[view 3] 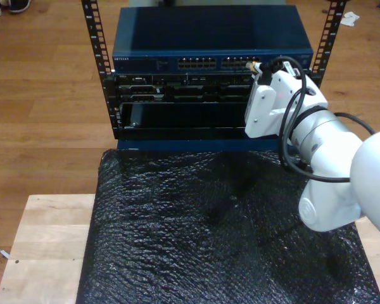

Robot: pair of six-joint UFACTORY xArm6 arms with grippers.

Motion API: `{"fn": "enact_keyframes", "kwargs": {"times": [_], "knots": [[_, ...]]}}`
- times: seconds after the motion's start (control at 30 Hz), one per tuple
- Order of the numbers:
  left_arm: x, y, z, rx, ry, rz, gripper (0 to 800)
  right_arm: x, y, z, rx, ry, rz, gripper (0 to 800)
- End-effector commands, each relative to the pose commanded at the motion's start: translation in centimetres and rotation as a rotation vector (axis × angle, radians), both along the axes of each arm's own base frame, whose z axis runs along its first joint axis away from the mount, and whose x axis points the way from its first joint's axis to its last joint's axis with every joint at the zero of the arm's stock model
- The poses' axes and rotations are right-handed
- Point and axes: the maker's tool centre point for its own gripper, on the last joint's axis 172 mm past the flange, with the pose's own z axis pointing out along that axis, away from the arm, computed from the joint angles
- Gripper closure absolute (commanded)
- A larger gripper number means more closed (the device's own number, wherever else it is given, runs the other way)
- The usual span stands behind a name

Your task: Grab the cable and plug it in

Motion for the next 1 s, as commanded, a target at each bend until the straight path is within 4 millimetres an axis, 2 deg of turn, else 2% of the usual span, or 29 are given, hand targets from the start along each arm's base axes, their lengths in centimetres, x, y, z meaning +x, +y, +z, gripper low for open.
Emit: {"fn": "enact_keyframes", "kwargs": {"times": [0.2,0.43,0.57,0.77,0.9,1.0], "knots": [[0.0,0.0,0.0,0.0,0.0,0.0,0,0.0,-0.1,-0.4,0.0,-0.008,-0.001,800],[0.0,0.0,0.0,0.0,0.0,0.0,0,-0.4,0.1,-0.1,0.006,-0.094,0.007,800],[0.0,0.0,0.0,0.0,0.0,0.0,0,0.3,-1.2,-0.2,-0.021,-0.143,-0.043,800],[0.0,0.0,0.0,0.0,0.0,0.0,0,1.5,-1.8,-0.9,-0.054,-0.191,-0.092,800],[0.0,0.0,0.0,0.0,-0.001,-0.001,0,2.3,-1.4,-1.8,-0.07,-0.205,-0.119,800],[0.0,0.0,0.0,0.0,0.0,0.0,0,3.1,-2.3,-1.4,-0.096,-0.232,-0.173,800]]}}
